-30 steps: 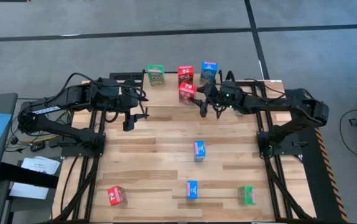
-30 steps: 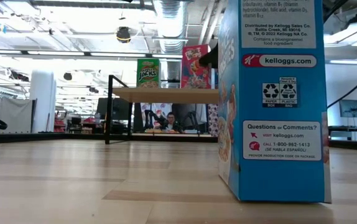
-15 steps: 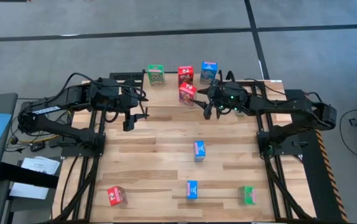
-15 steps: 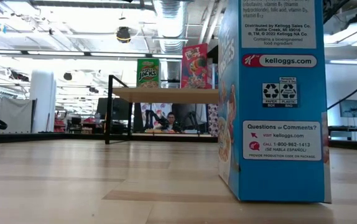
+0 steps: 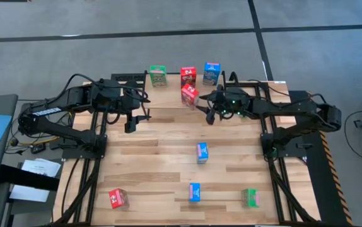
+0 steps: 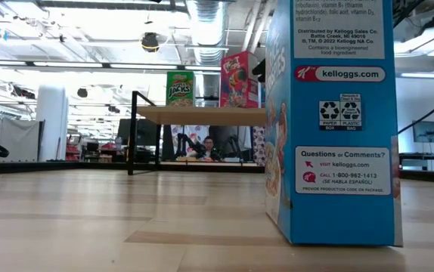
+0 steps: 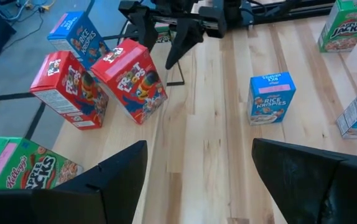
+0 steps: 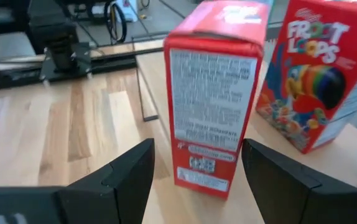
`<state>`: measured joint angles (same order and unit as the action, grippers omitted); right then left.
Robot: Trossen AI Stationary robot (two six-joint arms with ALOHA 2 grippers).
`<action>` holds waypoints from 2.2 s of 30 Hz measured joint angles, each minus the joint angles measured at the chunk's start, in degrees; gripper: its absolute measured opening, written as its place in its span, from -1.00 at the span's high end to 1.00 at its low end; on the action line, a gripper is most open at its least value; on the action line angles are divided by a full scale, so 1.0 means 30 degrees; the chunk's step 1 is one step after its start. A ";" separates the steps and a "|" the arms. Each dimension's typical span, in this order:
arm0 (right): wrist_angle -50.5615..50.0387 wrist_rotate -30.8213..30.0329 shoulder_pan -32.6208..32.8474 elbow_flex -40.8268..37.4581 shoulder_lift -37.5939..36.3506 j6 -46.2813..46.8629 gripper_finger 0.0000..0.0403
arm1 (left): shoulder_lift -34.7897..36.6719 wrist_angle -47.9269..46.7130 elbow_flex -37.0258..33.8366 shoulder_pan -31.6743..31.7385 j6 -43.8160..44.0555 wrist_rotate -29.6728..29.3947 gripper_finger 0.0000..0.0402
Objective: Stack cereal on shelf
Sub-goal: Put the top red cereal box on the shelf aligned with the other red cereal box
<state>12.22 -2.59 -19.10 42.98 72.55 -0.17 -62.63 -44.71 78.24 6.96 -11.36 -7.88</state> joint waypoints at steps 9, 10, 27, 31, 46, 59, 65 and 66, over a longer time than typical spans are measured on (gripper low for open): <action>0.0003 -0.0360 0.0265 0.0000 0.0000 0.0483 -0.32 | 0.0000 0.0001 0.0000 0.0001 -0.0014 -0.0001 -0.39; 0.0003 -0.0451 0.0255 0.0000 0.0000 0.0477 -0.32 | 0.0000 0.0000 0.0000 0.0000 -0.0014 0.0000 -0.39; -0.1855 -0.2610 0.1457 0.0000 0.0007 0.2036 -0.32 | 0.0000 0.0007 0.0000 0.0000 -0.0007 0.0000 -0.39; -0.1752 -0.2602 0.2420 0.0000 0.0007 0.2087 -0.32 | 0.0000 0.0007 0.0000 0.0004 -0.0007 0.0000 -0.39; 0.1380 -0.2541 0.3470 0.0000 0.0029 0.2109 -0.32 | -0.0006 0.0006 0.0000 0.0000 -0.0007 0.0000 -0.39; 0.1299 -0.2279 0.3291 0.0000 0.0403 0.3139 -0.32 | -0.0007 0.0007 0.0000 0.0000 -0.0007 0.0000 -0.39; 0.1723 -0.2239 0.3229 -0.0015 0.1303 0.3776 -0.32 | -0.0007 0.0013 0.0000 0.0003 -0.0007 -0.0005 -0.39; 0.1898 -0.2238 0.3236 -0.0009 0.1385 0.3795 -0.32 | -0.0007 -0.0004 0.0000 0.0003 -0.0007 0.0000 -0.39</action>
<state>17.91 -9.30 -9.39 42.96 76.71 11.21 -62.65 -44.72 78.24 6.97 -11.38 -7.88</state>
